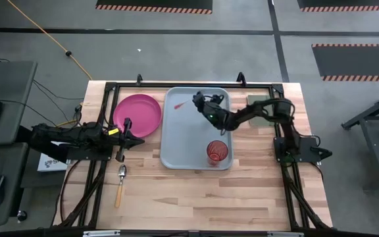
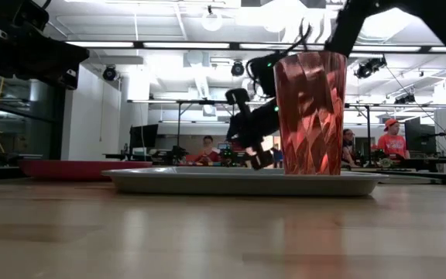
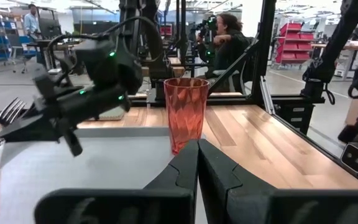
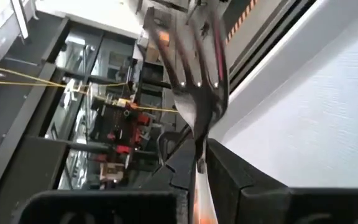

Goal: Pick and place plate/cup/fork/spoon on tray
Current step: Put the orange fork on the gray serving tray to the top left of the orange glass

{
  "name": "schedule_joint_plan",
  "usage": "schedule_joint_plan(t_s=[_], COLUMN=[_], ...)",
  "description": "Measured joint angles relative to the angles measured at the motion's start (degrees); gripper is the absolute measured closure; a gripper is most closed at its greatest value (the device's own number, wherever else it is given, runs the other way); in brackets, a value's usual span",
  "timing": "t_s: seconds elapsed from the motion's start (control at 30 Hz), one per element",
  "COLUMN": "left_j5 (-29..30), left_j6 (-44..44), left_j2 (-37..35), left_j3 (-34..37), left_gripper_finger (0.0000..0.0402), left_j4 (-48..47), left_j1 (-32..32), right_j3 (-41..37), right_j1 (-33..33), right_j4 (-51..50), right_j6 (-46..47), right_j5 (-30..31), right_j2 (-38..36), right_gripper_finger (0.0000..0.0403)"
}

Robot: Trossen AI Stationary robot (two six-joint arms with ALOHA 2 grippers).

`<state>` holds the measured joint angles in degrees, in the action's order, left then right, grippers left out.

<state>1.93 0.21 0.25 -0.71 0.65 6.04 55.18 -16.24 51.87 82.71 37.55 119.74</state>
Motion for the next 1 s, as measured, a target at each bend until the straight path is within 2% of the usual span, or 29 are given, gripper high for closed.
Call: schedule_joint_plan(t_s=[0.13, 0.4, 0.53, 0.63, 0.83, 1.0], left_j5=[0.0, 0.0, 0.1, 0.1, 0.2, 0.2], left_j6=[0.0, 0.0, 0.0, 0.0, 0.0, 0.0], left_j2=[0.0, 0.0, 0.0, 0.0, 0.0, 0.0], left_j3=[0.0, 0.0, 0.0, 0.0, 0.0, 0.0], left_gripper_finger=[0.0401, 0.0401, 0.0401, 0.0401, 0.0401, 0.0401], left_j4=[0.0, 0.0, 0.0, 0.0, 0.0, 0.0], left_j1=[0.0, 0.0, 0.0, 0.0, 0.0, 0.0], right_j3=[0.4, 0.2, 0.2, 0.3, 0.3, 0.4], right_j1=[-1.1, -1.4, -1.4, -1.4, -2.3, -3.9], right_j4=[-0.8, -4.2, -5.4, -5.6, -6.5, -8.0], right_j6=[5.4, 5.4, 3.8, -0.7, -6.7, -9.0], right_j5=[-0.3, 1.3, -1.6, -2.8, -1.7, -7.1], right_j2=[1.6, 1.4, 1.3, 1.3, 1.3, 1.2], right_gripper_finger=[0.0373, 0.0373, 0.0373, 0.0373, 0.0373, 0.0373])
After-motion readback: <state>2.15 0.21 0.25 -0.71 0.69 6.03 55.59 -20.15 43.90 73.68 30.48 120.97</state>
